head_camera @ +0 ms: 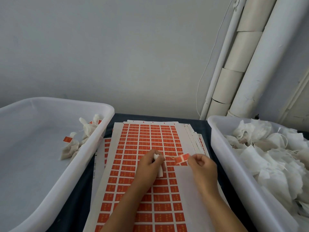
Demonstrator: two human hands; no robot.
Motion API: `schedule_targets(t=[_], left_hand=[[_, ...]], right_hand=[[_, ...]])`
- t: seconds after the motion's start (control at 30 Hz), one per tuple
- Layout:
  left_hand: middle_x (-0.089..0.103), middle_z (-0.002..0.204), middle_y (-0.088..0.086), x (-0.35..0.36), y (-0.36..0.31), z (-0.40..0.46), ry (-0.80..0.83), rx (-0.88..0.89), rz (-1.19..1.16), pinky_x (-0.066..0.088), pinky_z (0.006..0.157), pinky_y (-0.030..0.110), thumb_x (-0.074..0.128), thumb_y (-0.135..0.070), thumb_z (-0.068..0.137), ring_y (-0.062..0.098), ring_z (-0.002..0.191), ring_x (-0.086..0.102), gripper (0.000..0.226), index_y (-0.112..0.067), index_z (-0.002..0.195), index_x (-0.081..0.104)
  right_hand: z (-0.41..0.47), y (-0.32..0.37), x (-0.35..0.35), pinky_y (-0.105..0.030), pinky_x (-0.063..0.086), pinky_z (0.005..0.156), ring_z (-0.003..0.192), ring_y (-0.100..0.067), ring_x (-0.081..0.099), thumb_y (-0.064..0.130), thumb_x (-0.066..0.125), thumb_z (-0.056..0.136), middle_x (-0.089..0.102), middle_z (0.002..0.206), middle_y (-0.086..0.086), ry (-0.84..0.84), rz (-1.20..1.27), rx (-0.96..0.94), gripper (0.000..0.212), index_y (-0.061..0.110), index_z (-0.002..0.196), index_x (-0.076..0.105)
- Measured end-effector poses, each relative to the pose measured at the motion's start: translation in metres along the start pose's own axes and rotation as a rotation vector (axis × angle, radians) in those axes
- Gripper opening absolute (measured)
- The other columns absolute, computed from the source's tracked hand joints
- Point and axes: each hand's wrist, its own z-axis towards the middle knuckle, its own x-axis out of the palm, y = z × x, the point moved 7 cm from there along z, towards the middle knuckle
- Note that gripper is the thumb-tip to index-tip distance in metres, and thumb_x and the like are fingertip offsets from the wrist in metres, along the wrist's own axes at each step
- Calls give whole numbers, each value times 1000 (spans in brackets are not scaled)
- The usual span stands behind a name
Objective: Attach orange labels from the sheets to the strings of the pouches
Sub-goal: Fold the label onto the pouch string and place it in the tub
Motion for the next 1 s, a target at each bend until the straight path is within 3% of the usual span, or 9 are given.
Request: schedule_targets(t=[0.13,0.23,0.3,0.4,0.5,0.77,1.0], left_hand=[[65,70,-5,-3,-2,-1,-44,-31,-144,48,56,11,51,-23,96,6,62,64,16,-18,83,58],[69,77,-2,-4,-3,0,-54,-49,-212,50,59,13,56,-25,93,11,72,68,14,-18,83,61],[70,78,-3,-4,-3,0,-36,-47,-204,51,60,14,59,-26,91,13,75,68,13,-19,81,64],[66,65,-13,0,-7,-1,46,-33,-125,45,53,8,61,-24,90,0,62,63,13,-19,78,66],[64,59,-14,7,-8,-2,121,-21,-66,44,52,7,61,-22,90,-2,57,61,15,-19,76,66],[68,66,-4,-3,-6,0,-74,-5,-189,49,56,12,58,-19,93,6,59,63,17,-12,79,66],[67,70,-6,-2,-9,-3,-89,-9,-262,48,54,11,63,-20,88,6,63,63,13,-14,78,69]], right_hand=[[5,4,-12,-2,38,40,69,11,61,19,65,86,65,79,10,-122,202,-7,8,20,83,57],[8,11,-15,-6,43,53,76,-1,66,23,67,85,66,80,14,-140,270,-55,13,27,88,56],[11,17,-9,-12,48,51,78,-2,68,28,67,84,69,83,18,-46,343,-65,11,30,92,60],[12,27,4,-16,53,57,81,-5,69,33,66,80,70,88,16,119,333,-80,13,27,91,65],[10,31,12,-17,54,59,81,-10,70,30,67,79,71,86,11,183,341,-88,12,24,89,66],[-2,18,18,-19,55,63,81,-14,70,35,69,68,73,85,6,173,490,-38,29,17,90,67],[-9,12,33,-22,55,72,83,-12,69,39,67,73,72,85,9,213,438,-9,23,20,86,66]])
